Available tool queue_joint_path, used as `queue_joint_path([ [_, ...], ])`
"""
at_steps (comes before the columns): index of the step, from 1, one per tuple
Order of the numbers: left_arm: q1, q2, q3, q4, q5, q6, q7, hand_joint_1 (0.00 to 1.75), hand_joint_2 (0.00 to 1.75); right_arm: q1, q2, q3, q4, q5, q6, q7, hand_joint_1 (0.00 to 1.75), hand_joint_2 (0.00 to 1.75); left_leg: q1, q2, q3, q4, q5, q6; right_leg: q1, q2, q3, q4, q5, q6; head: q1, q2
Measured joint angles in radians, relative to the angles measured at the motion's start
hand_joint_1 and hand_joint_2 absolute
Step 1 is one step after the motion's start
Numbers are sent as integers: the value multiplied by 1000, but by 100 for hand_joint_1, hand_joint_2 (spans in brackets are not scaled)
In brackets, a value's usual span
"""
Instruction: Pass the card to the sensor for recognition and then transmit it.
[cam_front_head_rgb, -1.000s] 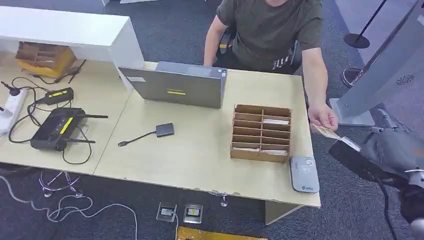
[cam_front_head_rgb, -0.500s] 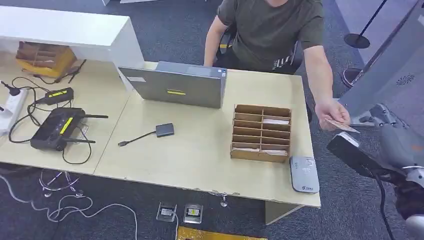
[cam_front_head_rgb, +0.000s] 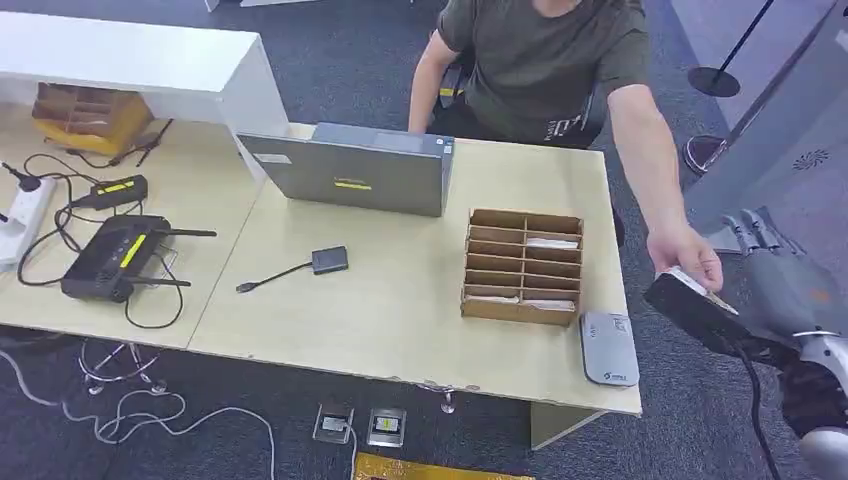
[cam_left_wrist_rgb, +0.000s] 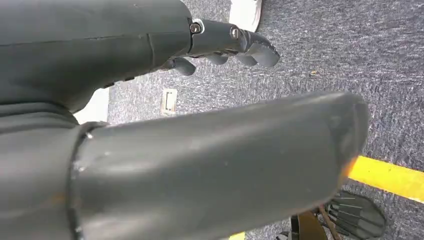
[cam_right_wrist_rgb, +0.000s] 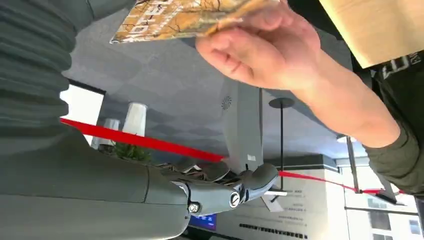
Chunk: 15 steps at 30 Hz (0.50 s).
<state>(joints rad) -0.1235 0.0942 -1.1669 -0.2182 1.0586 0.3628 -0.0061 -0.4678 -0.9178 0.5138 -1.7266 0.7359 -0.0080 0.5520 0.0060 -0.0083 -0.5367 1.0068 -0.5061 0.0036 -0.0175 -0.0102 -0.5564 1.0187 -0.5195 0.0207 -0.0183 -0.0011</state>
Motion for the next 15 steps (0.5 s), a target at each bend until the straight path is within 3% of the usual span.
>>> queue_joint_path([
  [12,-3,0,-1,0,-7,-3,3,0,0,7,11,0,0,10,30,22,0,175,0,0,0,0,0,0,0,0,0,0,0,0,0,0],
  [13,-3,0,-1,0,-8,-3,3,0,0,9,11,0,0,11,36,26,175,175,0,0,0,0,0,0,0,0,0,0,0,0,0,0],
  [15,-3,0,-2,0,-8,-3,4,0,0,11,11,0,0,12,47,30,175,175,0,0,0,0,0,0,0,0,0,0,0,0,0,0],
])
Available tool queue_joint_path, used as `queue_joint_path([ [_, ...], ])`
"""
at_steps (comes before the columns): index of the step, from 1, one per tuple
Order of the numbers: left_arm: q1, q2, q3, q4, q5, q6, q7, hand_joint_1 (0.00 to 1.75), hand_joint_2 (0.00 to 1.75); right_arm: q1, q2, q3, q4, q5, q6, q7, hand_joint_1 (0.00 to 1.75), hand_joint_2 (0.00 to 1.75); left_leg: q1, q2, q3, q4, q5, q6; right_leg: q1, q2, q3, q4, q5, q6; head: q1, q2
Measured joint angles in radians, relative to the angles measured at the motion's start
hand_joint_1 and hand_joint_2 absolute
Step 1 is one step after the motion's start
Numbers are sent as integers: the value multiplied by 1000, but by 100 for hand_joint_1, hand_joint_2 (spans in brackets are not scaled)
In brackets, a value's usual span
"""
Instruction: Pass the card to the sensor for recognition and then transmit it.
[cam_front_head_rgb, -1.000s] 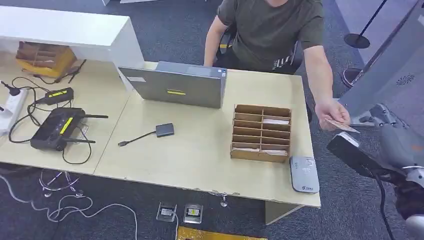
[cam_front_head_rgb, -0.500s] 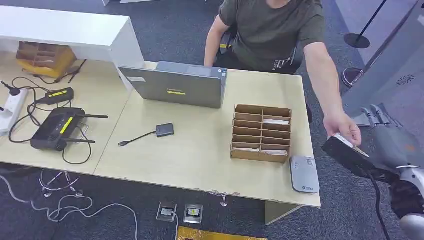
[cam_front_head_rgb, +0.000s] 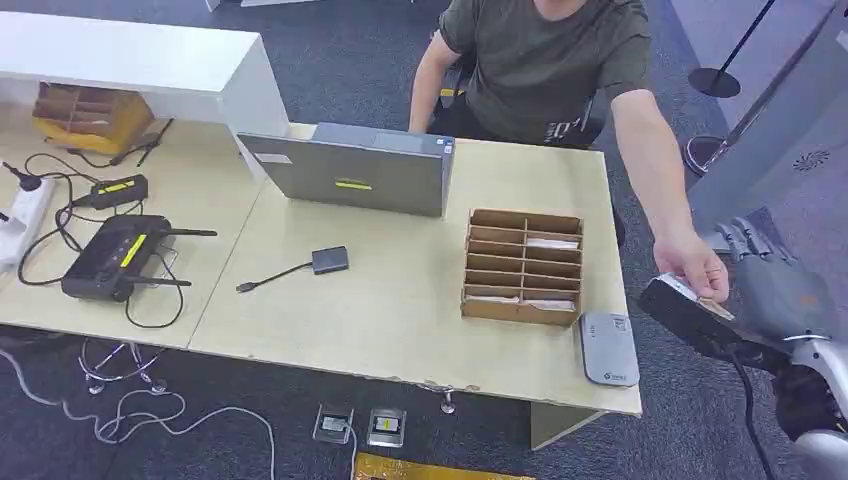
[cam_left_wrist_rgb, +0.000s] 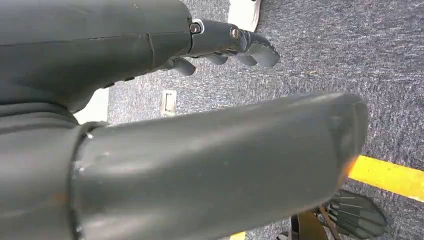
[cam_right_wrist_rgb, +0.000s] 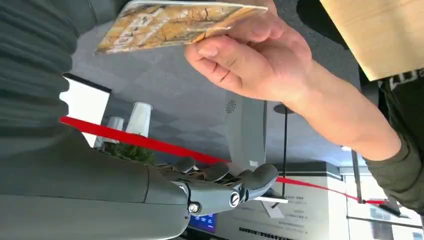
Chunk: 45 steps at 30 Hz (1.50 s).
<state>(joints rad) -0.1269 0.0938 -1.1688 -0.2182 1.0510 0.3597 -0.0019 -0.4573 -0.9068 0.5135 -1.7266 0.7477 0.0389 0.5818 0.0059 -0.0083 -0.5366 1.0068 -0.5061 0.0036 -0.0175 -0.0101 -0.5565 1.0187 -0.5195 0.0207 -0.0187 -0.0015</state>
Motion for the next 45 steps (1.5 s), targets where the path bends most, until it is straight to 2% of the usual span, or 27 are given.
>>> queue_joint_path([
  [6,0,0,-3,0,3,2,2,0,0,3,0,1,0,-7,30,3,175,175,0,0,0,0,0,0,0,0,0,0,0,0,0,0],
  [18,1,0,-2,0,17,6,2,0,0,3,5,1,-1,17,13,3,175,175,0,0,0,0,0,0,0,0,0,0,0,0,0,0],
  [23,3,0,-2,0,31,10,2,0,0,9,10,5,1,41,27,-6,175,175,0,0,0,0,0,0,0,0,0,0,0,0,1,0],
  [29,4,0,-2,0,42,10,2,0,0,10,34,37,11,73,31,-42,175,175,0,0,-1,0,0,0,0,0,0,0,0,0,0,0],
  [34,4,0,-2,0,44,10,2,0,0,8,77,83,37,86,29,-54,175,175,1,0,-1,0,0,0,1,0,0,0,0,0,0,0],
  [45,4,0,-2,0,44,8,2,0,0,-8,131,180,95,21,-7,-65,175,175,1,0,-1,0,0,0,1,0,0,0,0,0,0,0],
])
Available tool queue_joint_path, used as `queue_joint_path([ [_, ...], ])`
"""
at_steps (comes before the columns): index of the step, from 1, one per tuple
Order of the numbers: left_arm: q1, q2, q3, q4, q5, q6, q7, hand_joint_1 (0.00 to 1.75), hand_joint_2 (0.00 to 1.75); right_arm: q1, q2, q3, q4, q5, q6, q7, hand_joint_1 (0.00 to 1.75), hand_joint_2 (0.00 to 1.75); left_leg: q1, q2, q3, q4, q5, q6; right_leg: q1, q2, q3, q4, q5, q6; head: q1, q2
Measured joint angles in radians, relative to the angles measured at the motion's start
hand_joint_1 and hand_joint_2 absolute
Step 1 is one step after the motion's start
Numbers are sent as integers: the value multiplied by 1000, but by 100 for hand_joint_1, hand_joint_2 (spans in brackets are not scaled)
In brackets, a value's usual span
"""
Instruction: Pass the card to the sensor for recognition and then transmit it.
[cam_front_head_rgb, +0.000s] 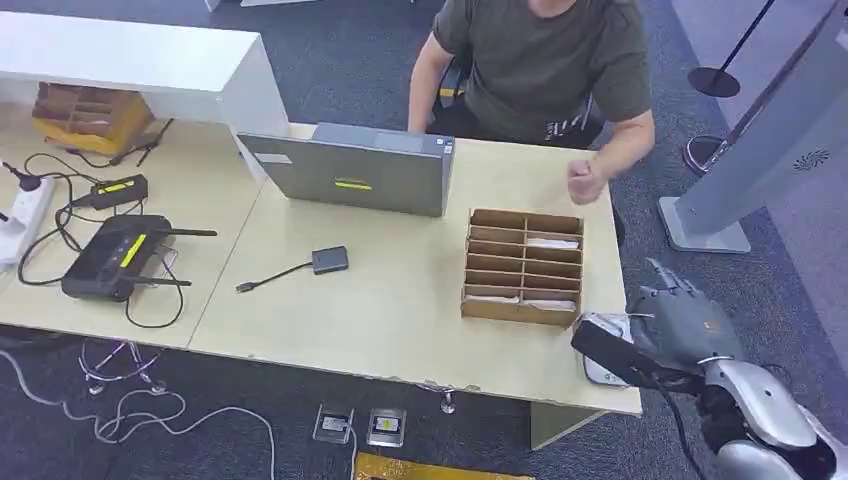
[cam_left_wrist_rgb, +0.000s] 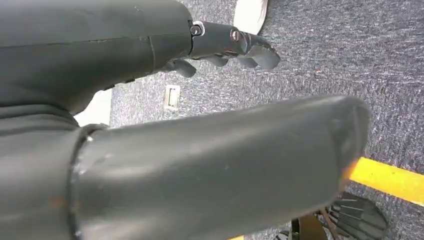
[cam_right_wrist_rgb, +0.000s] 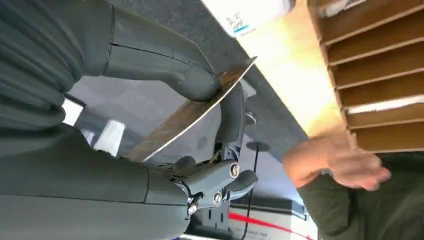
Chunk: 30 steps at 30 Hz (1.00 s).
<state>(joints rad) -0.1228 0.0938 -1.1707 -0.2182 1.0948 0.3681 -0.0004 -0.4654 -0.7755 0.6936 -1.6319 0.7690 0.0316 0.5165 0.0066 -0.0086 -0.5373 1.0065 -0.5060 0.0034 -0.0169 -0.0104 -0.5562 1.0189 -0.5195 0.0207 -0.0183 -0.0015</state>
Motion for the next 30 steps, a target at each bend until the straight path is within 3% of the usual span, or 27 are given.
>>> queue_joint_path([
  [13,1,0,0,0,6,1,1,0,0,-8,35,89,110,-63,-93,-6,175,175,0,0,0,0,0,0,0,0,0,0,0,0,0,0],
  [30,2,4,0,0,11,6,3,0,0,-5,54,148,249,-99,-122,-15,175,175,0,0,0,0,0,0,0,0,0,0,0,0,0,0],
])
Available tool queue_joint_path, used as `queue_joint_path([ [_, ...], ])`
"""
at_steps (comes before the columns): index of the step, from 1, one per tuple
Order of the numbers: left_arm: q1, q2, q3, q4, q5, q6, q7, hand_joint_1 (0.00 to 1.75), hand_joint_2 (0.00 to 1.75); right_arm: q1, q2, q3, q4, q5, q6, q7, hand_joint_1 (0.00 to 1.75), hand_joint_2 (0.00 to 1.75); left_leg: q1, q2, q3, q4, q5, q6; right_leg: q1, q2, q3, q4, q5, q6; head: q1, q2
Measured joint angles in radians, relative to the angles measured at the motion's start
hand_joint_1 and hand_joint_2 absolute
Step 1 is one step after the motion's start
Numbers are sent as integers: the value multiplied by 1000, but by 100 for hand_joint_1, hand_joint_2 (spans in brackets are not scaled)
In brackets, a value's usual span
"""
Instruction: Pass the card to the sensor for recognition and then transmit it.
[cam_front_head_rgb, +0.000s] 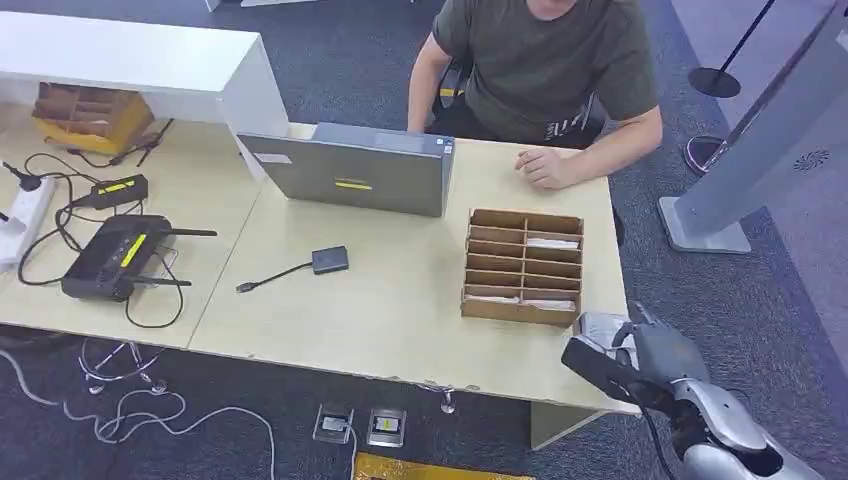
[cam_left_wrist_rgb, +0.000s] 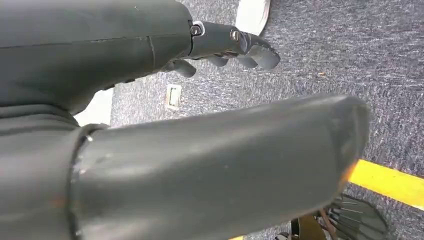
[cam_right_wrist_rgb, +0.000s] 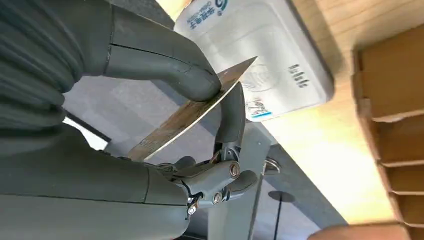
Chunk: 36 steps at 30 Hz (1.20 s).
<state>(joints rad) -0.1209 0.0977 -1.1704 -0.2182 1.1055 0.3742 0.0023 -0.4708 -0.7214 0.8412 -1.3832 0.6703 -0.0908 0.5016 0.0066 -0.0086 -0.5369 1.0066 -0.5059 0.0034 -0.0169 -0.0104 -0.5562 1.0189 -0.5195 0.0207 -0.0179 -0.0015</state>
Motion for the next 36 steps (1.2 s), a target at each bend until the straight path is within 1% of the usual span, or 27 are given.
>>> queue_joint_path([
  [6,0,2,0,0,3,0,12,0,0,0,1,-1,14,6,4,6,175,175,0,0,0,0,0,0,0,0,0,0,0,0,0,0],
  [12,0,2,0,0,3,3,12,0,0,9,2,-11,18,20,24,14,175,175,0,0,0,0,0,0,0,0,0,0,0,0,0,0],
  [16,0,2,0,0,3,3,12,0,0,11,1,-27,21,19,25,15,175,175,0,0,0,0,0,0,0,0,0,0,0,0,0,0],
  [36,1,2,0,0,3,4,12,0,0,23,0,-52,39,18,37,15,175,175,0,0,0,0,0,0,0,0,0,0,0,0,0,0],
])
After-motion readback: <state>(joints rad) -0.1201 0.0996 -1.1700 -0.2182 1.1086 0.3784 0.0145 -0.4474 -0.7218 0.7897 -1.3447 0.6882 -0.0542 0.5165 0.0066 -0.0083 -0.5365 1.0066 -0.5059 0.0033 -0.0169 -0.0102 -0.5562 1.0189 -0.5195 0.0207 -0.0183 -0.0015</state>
